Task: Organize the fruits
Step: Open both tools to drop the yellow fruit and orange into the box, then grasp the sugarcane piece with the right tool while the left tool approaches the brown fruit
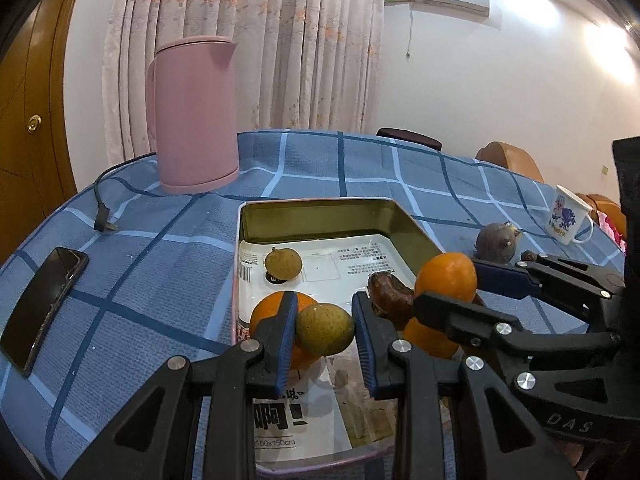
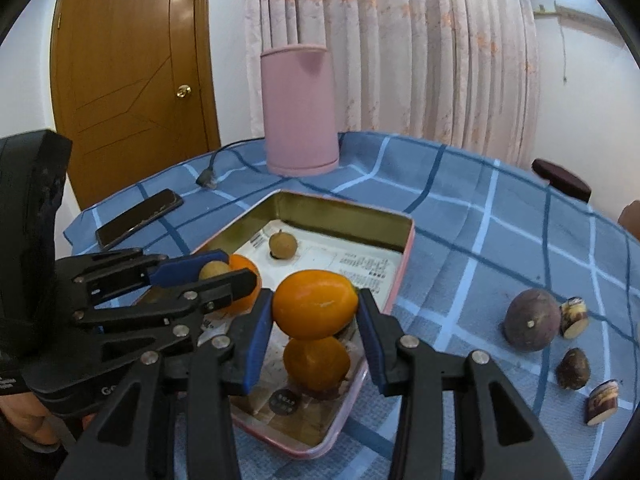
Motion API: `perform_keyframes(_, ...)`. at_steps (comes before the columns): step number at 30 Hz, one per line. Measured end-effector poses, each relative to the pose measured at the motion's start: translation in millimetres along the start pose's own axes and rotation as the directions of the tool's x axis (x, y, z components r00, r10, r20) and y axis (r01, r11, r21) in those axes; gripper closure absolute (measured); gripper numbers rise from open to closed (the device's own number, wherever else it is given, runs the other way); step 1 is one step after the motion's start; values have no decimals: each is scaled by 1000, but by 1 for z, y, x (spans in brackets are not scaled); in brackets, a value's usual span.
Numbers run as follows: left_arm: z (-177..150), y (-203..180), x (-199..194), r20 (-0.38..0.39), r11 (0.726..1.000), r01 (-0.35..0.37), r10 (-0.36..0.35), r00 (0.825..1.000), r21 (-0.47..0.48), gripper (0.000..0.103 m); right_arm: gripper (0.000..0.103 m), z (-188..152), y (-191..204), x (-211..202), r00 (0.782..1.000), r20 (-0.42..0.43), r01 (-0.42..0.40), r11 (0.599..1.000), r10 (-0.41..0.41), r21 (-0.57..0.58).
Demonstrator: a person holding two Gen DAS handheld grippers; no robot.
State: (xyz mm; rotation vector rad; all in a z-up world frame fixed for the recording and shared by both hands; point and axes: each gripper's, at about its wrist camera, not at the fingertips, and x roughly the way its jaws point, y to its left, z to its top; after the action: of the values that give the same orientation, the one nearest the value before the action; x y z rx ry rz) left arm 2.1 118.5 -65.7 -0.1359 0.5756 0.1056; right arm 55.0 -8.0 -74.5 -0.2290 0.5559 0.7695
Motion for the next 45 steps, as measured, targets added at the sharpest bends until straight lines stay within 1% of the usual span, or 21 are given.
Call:
perform_keyframes(2,0,0,0,-3,1000,-6,6,1000,-2,72,57,-1,-1,0,1000,-2,-7,1000,7,5)
perform_keyframes(5,0,1,-2,-8,1000,0,0,1000,-10,66,45,-1,-8,-6,1000,22,-6,1000,5,23)
perform_keyframes(6,0,1,-4,-8,1000,-5,5,1000,-15,60,39,-2,-9,-7,1000,26,-1,1000,0,28)
perform_keyframes(7,0,1,-5,-7,1000,-10,10,1000,-17,55,35,-2,-11,-10,999,34,1,999,-2,32)
perform_keyframes(9,0,0,-9,7,1000,-24,24,1000,-20,35,33,-3,-16,-19,998,57,-1,999,-1,43)
perform_keyframes(11,2,-5,-14,25,1000,-13,13,1000,-12,29,32,-4,-21,-32,996,85,24,999,-28,42)
perform_keyframes(16,8,-29,-22,57,999,7,-9,998,32,29,29,-12,-47,-70,980,141,131,989,-139,64)
perform_keyframes(19,12,-46,-23,64,998,30,-34,997,60,29,28,-21,-78,-91,957,140,237,964,-254,123)
perform_keyframes(20,13,-52,-23,63,997,38,-42,997,70,29,29,-27,-93,-98,943,126,288,945,-308,157)
perform_keyframes(23,16,-73,-19,53,992,68,-74,996,104,29,28,-39,-129,-112,908,82,382,892,-411,240)
perform_keyframes(27,22,-106,-13,46,981,93,-102,994,173,29,28,-52,-169,-122,879,-1,453,835,-477,313)
perform_keyframes(29,23,-119,-9,39,975,105,-115,993,194,29,30,-57,-183,-119,881,-46,458,822,-471,338)
perform_keyframes(31,25,-133,-2,29,970,120,-129,991,211,29,36,-59,-189,-112,886,-87,456,822,-455,340)
perform_keyframes(32,26,-138,2,19,968,124,-131,991,218,29,37,-62,-191,-108,888,-104,454,824,-447,339)
perform_keyframes(34,28,-148,10,-7,963,148,-150,989,225,29,47,-64,-195,-101,899,-139,436,831,-414,346)
perform_keyframes(36,29,-158,18,-28,956,168,-167,986,240,29,47,-63,-199,-95,902,-167,433,831,-399,349)
perform_keyframes(39,28,-171,27,-60,947,199,-190,980,252,29,52,-65,-204,-84,912,-211,406,844,-351,351)
perform_keyframes(40,28,-174,29,-67,946,204,-193,979,253,29,56,-67,-207,-80,916,-228,394,848,-330,353)
perform_keyframes(41,27,-178,32,-73,944,206,-193,978,256,29,64,-68,-209,-79,919,-236,384,850,-315,360)
perform_keyframes(44,25,-186,40,-92,941,212,-194,977,264,29,65,-70,-209,-86,928,-205,368,849,-310,380)
perform_keyframes(45,25,-190,44,-106,938,223,-201,974,264,29,65,-70,-210,-91,925,-192,379,839,-328,391)
